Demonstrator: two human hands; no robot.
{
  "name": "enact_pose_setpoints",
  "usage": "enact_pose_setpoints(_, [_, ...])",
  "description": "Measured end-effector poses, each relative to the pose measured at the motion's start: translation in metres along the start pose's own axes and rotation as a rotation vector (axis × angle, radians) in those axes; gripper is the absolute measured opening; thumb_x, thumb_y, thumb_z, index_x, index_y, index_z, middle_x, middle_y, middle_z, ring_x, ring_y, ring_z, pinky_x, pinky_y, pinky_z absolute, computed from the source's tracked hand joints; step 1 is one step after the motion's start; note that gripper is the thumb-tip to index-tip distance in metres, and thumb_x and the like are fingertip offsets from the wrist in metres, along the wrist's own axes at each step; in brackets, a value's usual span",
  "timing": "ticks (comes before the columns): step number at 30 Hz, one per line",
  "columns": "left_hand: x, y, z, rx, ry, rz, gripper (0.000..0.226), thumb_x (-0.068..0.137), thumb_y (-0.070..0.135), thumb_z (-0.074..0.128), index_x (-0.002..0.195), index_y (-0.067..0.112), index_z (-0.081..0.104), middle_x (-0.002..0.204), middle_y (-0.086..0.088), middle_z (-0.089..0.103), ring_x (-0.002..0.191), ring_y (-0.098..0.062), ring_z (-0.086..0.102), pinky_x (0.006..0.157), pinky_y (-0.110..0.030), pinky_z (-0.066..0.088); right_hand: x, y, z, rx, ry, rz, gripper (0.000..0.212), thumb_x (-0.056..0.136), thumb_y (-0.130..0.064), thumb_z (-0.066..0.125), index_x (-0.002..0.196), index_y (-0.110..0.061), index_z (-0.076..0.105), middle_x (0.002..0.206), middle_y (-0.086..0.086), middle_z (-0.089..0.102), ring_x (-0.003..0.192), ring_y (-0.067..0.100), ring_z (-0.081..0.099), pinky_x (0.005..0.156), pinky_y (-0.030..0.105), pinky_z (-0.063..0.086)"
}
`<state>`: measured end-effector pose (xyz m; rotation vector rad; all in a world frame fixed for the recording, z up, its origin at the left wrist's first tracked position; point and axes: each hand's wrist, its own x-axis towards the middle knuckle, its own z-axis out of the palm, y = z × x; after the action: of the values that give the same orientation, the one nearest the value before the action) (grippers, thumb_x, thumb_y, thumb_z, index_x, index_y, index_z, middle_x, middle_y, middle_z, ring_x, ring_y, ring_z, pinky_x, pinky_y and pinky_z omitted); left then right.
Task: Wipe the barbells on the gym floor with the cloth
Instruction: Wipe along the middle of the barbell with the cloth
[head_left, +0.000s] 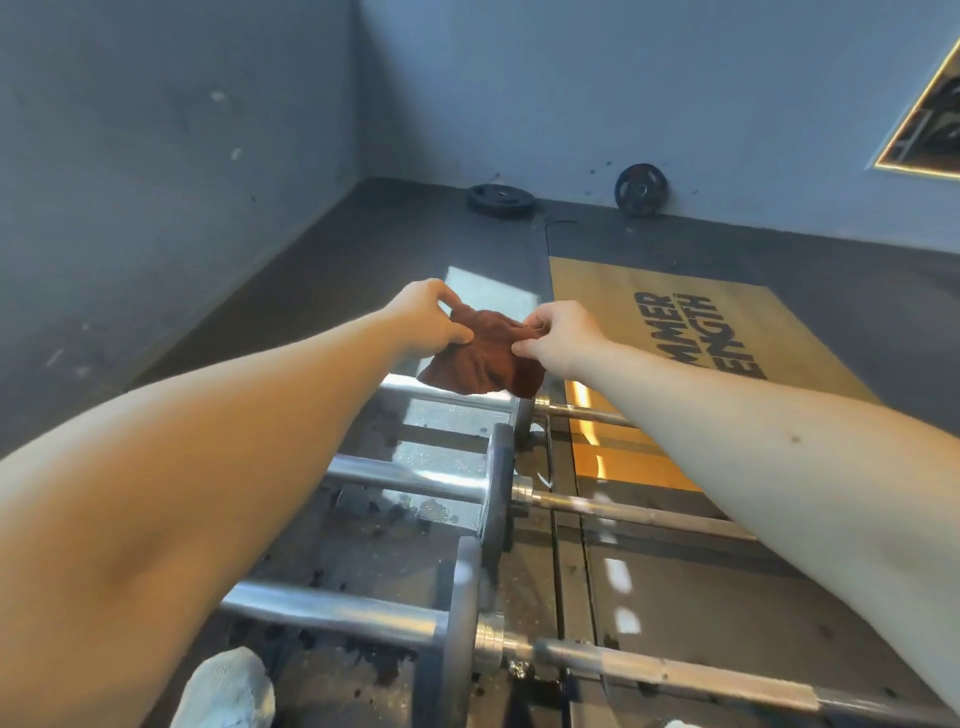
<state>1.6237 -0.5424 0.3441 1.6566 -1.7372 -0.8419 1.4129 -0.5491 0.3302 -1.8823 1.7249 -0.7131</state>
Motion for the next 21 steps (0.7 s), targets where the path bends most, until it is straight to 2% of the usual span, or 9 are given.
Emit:
enact_pose_setpoints(3, [0.005,0.003,-0.006,0.08,-0.012,0.057,0.033,0.087,0.022,0.081,0.116,0.019,0.068,0.105,-0.002,0.066,0.085,-0.012,0.065,0.069,-0.023,0.054,-0.002,-0.004,0.007,-0.078,0.104,0.019,0.006,0.092,-0.027,0.075,0.093,-0.024,0.07,0.09,-0.004,0.064,0.085,0.019,0.063,0.07,0.03,0.055])
enact_pose_setpoints(7, [0.012,0.003,-0.015,0.159,-0.035,0.087,0.023,0.086,0.029,0.08,0.105,0.015,0.074,0.096,-0.002,0.072,0.085,-0.019,0.07,0.079,-0.033,0.061,0.004,-0.02,0.017,0.122,0.188,0.153,0.007,0.097,-0.014,0.069,0.102,-0.018,0.07,0.097,0.003,0.065,0.081,0.025,0.069,0.057,0.027,0.061])
enact_pose_setpoints(9, [0.016,0.001,-0.018,0.184,-0.071,0.1,0.022,0.087,0.03,0.078,0.101,0.013,0.075,0.09,-0.003,0.073,0.084,-0.021,0.071,0.08,-0.034,0.061,0.012,-0.023,0.027,0.182,0.264,0.193,0.007,0.097,-0.015,0.067,0.097,-0.022,0.071,0.1,0.004,0.067,0.088,0.027,0.069,0.07,0.033,0.064])
enact_pose_setpoints(11, [0.025,0.0,-0.02,0.192,-0.119,0.11,0.019,0.089,0.03,0.076,0.097,0.013,0.074,0.083,-0.002,0.072,0.079,-0.02,0.071,0.071,-0.029,0.058,0.022,-0.019,0.037,0.267,0.344,0.226,0.01,0.097,-0.018,0.067,0.092,-0.026,0.069,0.098,0.001,0.068,0.092,0.026,0.069,0.084,0.04,0.063])
enact_pose_setpoints(13, [0.036,-0.005,-0.017,0.193,-0.16,0.11,0.016,0.09,0.029,0.074,0.092,0.014,0.074,0.077,-0.001,0.071,0.069,-0.015,0.067,0.055,-0.02,0.049,0.03,-0.014,0.047,0.373,0.399,0.261,0.008,0.097,-0.019,0.067,0.095,-0.027,0.068,0.096,-0.002,0.069,0.092,0.022,0.069,0.087,0.04,0.062])
enact_pose_setpoints(15, [0.051,-0.012,-0.009,0.173,-0.182,0.109,0.014,0.091,0.028,0.073,0.092,0.014,0.073,0.075,0.0,0.07,0.062,-0.011,0.063,0.05,-0.017,0.044,0.041,-0.002,0.058,0.437,0.441,0.278,0.01,0.096,-0.02,0.069,0.103,-0.026,0.068,0.098,-0.003,0.07,0.093,0.02,0.069,0.087,0.038,0.062])
enact_pose_setpoints(17, [0.069,-0.02,0.008,0.119,-0.201,0.121,0.015,0.093,0.026,0.073,0.098,0.012,0.073,0.084,-0.001,0.071,0.071,-0.013,0.066,0.058,-0.02,0.051,0.053,0.011,0.066,0.471,0.475,0.291,0.018,0.094,-0.023,0.072,0.111,-0.026,0.064,0.107,0.0,0.067,0.096,0.02,0.068,0.086,0.036,0.062])
enact_pose_setpoints(19, [0.09,-0.025,0.034,0.022,-0.207,0.145,0.02,0.094,0.022,0.072,0.11,0.01,0.073,0.097,-0.004,0.072,0.086,-0.018,0.069,0.075,-0.028,0.059,0.066,0.029,0.07,0.565,0.516,0.359,0.027,0.089,-0.03,0.076,0.106,-0.032,0.055,0.115,0.004,0.063,0.096,0.023,0.069,0.081,0.037,0.064])
enact_pose_setpoints(21, [0.108,-0.026,0.066,-0.026,-0.205,0.174,0.023,0.095,0.021,0.071,0.117,0.012,0.072,0.107,-0.004,0.072,0.095,-0.021,0.068,0.086,-0.033,0.057,0.075,0.049,0.068,0.664,0.492,0.47,0.028,0.089,-0.039,0.076,0.102,-0.032,0.052,0.114,0.006,0.064,0.093,0.024,0.07,0.078,0.04,0.065])
